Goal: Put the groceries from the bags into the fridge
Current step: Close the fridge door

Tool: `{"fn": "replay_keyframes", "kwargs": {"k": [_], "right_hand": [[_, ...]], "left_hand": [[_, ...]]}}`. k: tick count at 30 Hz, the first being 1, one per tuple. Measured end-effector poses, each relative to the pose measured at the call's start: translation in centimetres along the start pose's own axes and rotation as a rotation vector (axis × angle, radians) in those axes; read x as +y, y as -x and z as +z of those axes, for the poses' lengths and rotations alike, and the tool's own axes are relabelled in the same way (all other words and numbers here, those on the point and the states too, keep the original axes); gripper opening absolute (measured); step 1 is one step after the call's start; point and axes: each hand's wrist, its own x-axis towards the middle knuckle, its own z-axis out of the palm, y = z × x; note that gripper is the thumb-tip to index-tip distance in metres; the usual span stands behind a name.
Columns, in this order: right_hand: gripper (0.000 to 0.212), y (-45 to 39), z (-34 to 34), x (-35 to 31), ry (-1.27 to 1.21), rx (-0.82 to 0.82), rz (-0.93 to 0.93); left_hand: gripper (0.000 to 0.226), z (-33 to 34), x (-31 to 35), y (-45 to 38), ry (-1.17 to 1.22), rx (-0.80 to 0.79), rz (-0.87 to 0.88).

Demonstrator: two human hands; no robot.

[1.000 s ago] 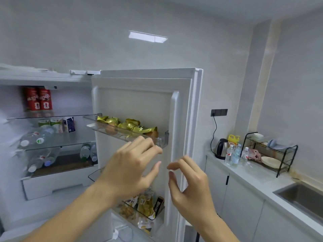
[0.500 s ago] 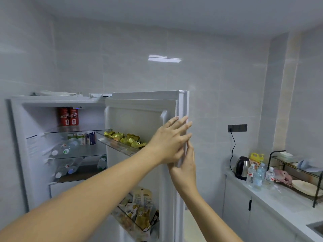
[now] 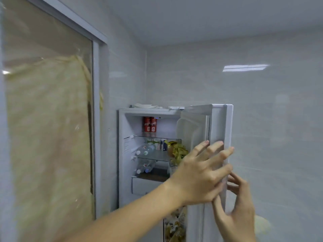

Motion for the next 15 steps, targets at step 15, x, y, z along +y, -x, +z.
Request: {"fn": "replay_keyframes", "kwargs": {"k": [15], "right_hand": [[0.076,-1.4,25.0,-4.4,-0.164,-0.453,-0.432]], "left_hand": [[0.052,-1.5,-18.3,16.7,-0.128,-0.090,-0.518]]}}
